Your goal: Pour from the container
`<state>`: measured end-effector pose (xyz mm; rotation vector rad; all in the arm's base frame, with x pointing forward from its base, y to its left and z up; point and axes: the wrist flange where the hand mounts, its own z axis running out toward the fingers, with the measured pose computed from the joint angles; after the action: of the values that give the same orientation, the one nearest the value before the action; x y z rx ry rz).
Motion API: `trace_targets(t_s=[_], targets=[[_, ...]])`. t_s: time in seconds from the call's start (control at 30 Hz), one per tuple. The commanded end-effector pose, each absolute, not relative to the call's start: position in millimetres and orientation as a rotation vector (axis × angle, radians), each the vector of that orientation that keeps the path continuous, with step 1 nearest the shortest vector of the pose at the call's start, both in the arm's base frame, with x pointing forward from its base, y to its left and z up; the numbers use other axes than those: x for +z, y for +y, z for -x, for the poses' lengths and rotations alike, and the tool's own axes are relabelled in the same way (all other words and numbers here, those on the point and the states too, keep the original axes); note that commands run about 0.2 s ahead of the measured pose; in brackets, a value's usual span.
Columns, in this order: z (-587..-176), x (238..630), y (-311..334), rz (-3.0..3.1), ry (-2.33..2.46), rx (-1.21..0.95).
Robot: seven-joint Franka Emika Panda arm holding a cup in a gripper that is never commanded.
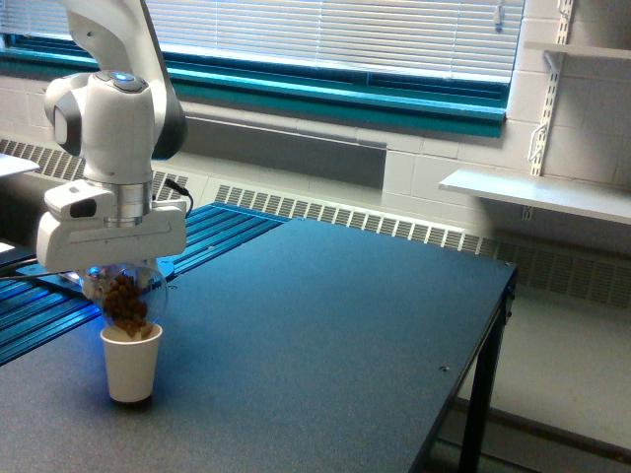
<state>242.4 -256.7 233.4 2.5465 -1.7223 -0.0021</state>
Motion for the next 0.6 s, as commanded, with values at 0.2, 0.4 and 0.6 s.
trace_targets(t_s=[0.2,0.4,0.6], targets=[[-236.3,234.2,-268.1,-2.524,-1.736,-0.004],[-234.5,233.6,-270.3,-2.519,-1.743,-0.011],[-236.2,233.7,-270.5,-2.523,-1.738,-0.018]])
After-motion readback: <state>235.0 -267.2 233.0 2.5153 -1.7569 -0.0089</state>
